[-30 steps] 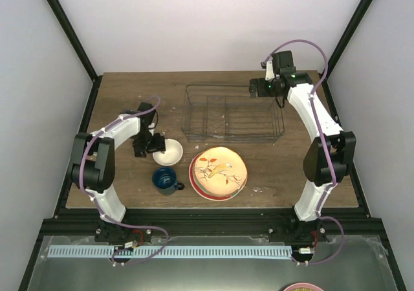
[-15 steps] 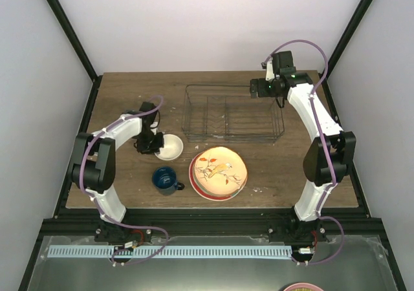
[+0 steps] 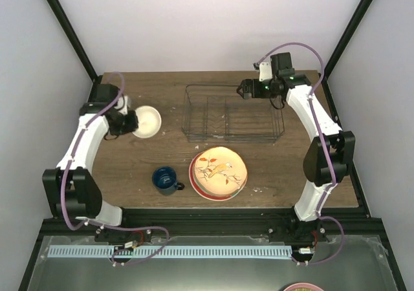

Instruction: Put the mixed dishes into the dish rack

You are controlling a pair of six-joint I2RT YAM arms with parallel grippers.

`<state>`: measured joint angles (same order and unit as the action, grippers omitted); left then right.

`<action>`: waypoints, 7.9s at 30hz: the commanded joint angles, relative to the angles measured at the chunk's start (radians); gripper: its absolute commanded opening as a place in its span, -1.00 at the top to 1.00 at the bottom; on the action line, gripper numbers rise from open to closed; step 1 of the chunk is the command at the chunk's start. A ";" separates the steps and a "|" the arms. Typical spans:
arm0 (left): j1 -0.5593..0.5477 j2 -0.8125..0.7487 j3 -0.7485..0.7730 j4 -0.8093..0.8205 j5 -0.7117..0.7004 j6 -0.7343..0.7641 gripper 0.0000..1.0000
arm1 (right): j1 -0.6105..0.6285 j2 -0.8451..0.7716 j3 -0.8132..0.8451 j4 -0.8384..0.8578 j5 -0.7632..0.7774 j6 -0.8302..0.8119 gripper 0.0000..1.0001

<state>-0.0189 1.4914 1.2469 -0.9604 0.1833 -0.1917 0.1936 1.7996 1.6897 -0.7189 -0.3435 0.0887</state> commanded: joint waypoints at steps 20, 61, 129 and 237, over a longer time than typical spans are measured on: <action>-0.206 0.220 0.225 0.534 0.319 -0.171 1.00 | 0.157 0.000 -0.078 0.350 -0.672 0.153 -1.00; -0.276 0.237 0.214 0.569 0.403 -0.209 1.00 | 0.236 0.179 -0.025 0.492 -0.768 0.238 -0.63; -0.160 0.101 0.121 0.407 0.057 -0.068 -0.85 | 0.231 0.223 0.082 -0.219 0.975 -0.099 0.46; -0.361 -0.013 -0.330 -0.099 0.001 -0.203 0.10 | 0.288 0.242 0.430 -0.227 0.508 0.025 -0.96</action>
<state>-0.3740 1.4693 0.9302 -1.0870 0.1638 -0.4088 0.4866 2.0819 2.1185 -0.9554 0.1467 0.1162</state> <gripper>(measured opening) 0.505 0.980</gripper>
